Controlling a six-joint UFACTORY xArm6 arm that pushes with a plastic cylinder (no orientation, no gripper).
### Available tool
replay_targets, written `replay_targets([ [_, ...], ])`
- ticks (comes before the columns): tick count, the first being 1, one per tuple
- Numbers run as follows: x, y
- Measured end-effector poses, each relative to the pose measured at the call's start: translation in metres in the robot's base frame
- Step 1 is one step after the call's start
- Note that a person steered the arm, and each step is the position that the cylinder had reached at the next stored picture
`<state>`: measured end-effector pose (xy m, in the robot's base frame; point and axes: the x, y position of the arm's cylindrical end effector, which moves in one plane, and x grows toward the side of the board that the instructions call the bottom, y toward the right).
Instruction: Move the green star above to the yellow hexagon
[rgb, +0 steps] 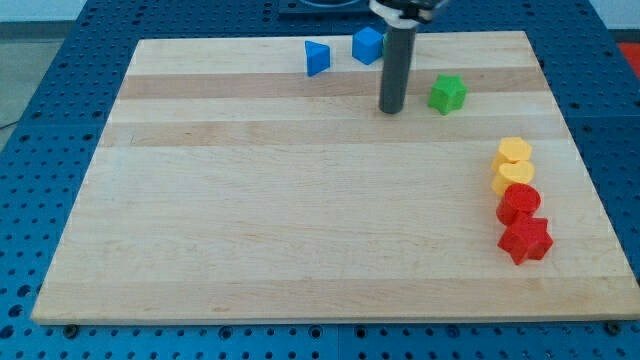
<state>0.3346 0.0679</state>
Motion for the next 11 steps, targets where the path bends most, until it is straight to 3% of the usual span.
replay_targets([
  [1,-0.036,0.013],
  [2,-0.037,0.077],
  [3,0.009,0.140],
  [4,0.029,0.152],
  [5,0.000,0.135],
  [7,-0.004,0.061],
  [11,0.036,0.140],
])
